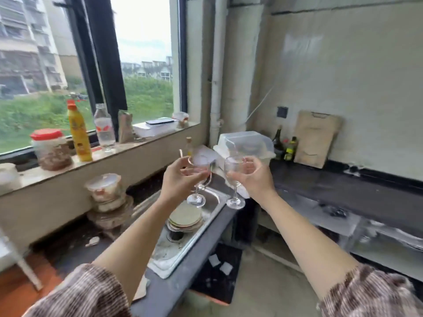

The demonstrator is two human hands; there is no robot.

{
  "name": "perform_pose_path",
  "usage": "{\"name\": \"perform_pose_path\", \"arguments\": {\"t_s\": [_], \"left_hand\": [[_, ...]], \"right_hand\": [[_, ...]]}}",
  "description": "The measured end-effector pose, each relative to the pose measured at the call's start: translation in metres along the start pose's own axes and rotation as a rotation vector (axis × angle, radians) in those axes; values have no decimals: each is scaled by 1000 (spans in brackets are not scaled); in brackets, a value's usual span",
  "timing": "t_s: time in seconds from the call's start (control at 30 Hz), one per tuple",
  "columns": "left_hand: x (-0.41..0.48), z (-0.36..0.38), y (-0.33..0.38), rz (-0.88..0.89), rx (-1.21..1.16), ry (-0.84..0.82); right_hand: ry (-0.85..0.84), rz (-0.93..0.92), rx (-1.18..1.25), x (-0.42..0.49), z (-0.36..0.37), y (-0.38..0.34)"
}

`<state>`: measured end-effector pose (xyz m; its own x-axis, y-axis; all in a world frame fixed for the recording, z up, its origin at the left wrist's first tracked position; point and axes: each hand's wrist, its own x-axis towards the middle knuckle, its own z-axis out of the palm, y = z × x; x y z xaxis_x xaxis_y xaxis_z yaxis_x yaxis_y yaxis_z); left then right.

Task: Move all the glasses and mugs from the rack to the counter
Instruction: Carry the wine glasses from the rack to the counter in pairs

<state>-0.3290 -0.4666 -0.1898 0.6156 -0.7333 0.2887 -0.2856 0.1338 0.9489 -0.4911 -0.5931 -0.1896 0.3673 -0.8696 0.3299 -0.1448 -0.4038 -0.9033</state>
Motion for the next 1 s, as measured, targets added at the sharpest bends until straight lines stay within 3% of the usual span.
{"name": "perform_pose_path", "arguments": {"t_s": [0.4, 0.67, 1.0], "left_hand": [[14, 341, -20, -12, 39, -290], [64, 506, -43, -1, 42, -433], [189, 687, -64, 49, 50, -611]], "right_hand": [[311, 197, -188, 20, -279, 134], [453, 317, -224, 73, -382, 219], [596, 424, -234, 219, -479, 312]]}}
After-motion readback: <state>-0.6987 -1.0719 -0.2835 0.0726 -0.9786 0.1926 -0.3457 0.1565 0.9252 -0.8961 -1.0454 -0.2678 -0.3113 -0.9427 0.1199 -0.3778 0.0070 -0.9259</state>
